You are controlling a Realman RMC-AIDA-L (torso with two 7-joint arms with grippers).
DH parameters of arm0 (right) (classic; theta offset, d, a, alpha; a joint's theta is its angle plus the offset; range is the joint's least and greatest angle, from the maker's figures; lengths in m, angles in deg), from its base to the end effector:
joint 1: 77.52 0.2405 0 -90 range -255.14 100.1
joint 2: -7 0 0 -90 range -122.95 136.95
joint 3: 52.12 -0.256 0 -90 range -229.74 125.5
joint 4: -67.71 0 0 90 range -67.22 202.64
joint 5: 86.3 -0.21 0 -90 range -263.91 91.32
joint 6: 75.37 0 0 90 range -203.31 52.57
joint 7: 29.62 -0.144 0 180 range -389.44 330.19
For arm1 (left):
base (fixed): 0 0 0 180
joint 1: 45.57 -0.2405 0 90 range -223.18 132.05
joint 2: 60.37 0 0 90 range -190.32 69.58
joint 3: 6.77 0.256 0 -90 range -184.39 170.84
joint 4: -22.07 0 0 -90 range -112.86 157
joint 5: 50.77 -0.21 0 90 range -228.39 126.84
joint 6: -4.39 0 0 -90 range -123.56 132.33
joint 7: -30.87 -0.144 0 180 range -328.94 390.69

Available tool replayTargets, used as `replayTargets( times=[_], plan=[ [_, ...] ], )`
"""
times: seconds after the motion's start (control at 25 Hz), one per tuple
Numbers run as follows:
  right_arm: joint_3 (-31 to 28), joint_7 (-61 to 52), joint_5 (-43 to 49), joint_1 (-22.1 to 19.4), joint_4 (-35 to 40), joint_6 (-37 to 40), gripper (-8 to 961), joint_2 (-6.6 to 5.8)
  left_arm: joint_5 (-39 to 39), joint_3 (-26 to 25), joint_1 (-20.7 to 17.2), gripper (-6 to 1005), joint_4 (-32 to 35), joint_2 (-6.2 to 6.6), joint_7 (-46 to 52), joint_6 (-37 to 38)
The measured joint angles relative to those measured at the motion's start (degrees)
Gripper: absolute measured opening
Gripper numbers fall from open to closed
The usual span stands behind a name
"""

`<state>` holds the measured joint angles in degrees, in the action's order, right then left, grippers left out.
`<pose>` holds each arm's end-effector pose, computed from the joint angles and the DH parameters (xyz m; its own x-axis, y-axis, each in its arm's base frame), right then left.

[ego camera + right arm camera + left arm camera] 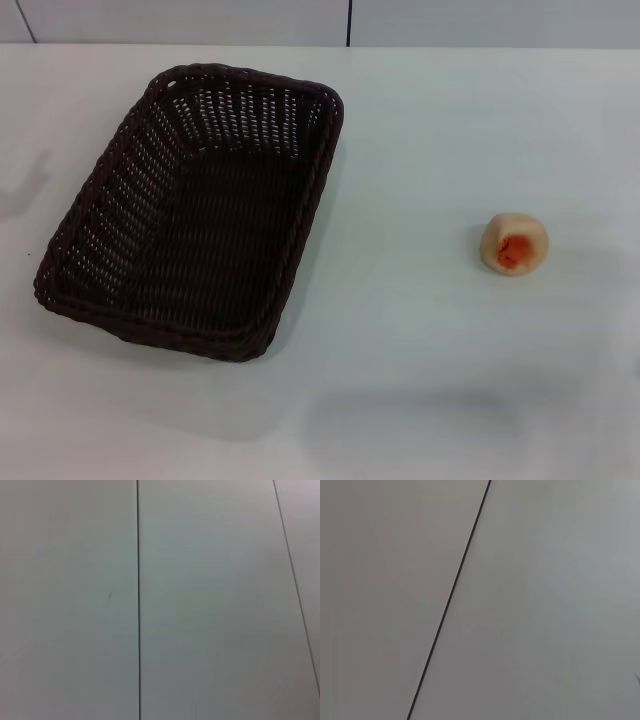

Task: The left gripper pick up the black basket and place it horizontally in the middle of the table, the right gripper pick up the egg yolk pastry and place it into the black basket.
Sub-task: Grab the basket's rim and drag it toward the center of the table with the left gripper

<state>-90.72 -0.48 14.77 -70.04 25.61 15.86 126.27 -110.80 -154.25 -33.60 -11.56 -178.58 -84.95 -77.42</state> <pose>0.2933 0.2501 0.0177 0.7504 0.3337 -0.5706 -0.6608 0.3956 -0.6378 -0.3519 0.2838 0.1278 0.4074 -0.1878 0.8937 0.8392 -0.3091 -0.4475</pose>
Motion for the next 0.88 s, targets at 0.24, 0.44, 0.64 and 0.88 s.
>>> replayTargets(
  times=[0.24, 0.44, 0.64, 0.88],
  plan=[
    [0.02, -0.06, 0.00, 0.00, 0.00, 0.09, 531, 0.00, 0.00, 0.00, 0.24, 814, -0.10, 0.00, -0.01, 0.07],
    [0.01, -0.06, 0.00, 0.00, -0.07, 0.10, 531, 0.00, 0.00, 0.00, 0.65, 813, -0.15, 0.00, 0.00, 0.08],
    [-0.17, -0.06, 0.00, 0.07, -0.09, 0.03, 532, 0.00, 0.00, 0.04, 0.90, 813, -0.08, 0.08, 0.33, 0.24],
    [-0.43, -0.06, 0.01, 0.16, -0.17, -0.16, 532, 0.00, -2.52, 1.36, 0.80, 812, -5.59, 0.25, 11.79, 1.63]
  ],
)
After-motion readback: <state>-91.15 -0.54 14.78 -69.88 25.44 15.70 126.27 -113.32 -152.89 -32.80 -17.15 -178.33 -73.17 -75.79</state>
